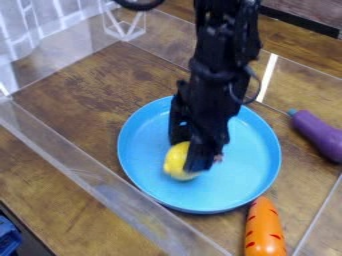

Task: Put the lemon on the blue tray

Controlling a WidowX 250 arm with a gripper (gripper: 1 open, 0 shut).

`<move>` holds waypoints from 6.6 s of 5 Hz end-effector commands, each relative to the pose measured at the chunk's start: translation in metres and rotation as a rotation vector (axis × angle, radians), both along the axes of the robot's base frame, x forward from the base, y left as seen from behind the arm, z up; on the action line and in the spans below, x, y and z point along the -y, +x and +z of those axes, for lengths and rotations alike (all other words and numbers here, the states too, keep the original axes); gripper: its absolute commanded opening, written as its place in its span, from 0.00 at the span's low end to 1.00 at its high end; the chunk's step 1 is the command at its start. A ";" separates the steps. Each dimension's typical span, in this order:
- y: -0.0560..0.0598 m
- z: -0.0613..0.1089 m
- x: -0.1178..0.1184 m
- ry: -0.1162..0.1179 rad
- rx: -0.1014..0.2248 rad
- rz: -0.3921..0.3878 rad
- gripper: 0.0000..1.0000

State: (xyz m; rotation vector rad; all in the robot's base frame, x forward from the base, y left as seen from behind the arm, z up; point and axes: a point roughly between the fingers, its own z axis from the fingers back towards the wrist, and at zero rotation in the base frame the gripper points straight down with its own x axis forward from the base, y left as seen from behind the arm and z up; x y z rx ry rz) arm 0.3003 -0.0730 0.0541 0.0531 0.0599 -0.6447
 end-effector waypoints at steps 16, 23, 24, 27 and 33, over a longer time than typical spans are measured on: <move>0.022 -0.041 -0.068 -0.057 -0.027 -0.237 1.00; 0.009 -0.041 -0.111 -0.027 -0.086 -0.161 1.00; 0.008 -0.032 -0.111 -0.026 -0.090 -0.178 1.00; 0.014 -0.034 -0.120 -0.026 -0.105 -0.185 1.00; 0.021 -0.022 -0.133 0.026 -0.142 -0.018 1.00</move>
